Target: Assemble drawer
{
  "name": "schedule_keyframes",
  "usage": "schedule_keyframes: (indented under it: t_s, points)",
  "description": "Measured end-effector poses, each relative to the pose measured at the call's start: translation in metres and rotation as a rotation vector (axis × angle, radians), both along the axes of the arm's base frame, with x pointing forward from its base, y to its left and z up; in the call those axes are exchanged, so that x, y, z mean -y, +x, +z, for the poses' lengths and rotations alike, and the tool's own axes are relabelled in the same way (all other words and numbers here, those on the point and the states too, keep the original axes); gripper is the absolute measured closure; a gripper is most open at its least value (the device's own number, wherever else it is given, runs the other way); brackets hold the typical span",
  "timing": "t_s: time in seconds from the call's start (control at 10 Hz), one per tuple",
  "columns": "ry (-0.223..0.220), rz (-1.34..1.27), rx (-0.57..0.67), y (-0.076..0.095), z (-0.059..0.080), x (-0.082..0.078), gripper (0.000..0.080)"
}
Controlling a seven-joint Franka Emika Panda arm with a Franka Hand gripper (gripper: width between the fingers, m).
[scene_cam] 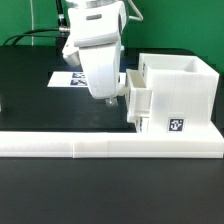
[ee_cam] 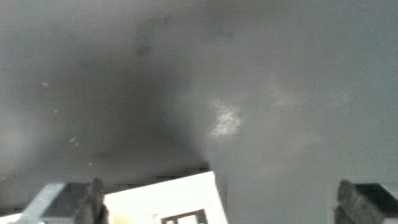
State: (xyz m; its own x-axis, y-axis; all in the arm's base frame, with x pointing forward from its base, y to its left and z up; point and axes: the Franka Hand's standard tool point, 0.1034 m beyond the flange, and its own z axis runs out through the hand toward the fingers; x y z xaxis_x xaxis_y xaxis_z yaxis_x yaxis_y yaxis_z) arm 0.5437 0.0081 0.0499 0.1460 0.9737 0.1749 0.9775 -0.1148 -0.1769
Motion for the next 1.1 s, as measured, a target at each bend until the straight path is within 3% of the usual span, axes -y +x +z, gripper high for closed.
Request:
schedule_keyframes:
  t_s: [0.3,0.7,0.9,1.1]
  points:
    - [-0.008,-0.048,-0.013,-0.002,-0.003,-0.005,0.0151]
    - [-0.024,-0.126,-0.026,0.001,-0.006,-0.028,0.0151]
    - [-0.027,-0.134,-0.027,0.001,-0.006,-0.027,0.0151]
    - [-0.010,-0.050,-0.032,-0.005,-0.002,0.004,0.0151]
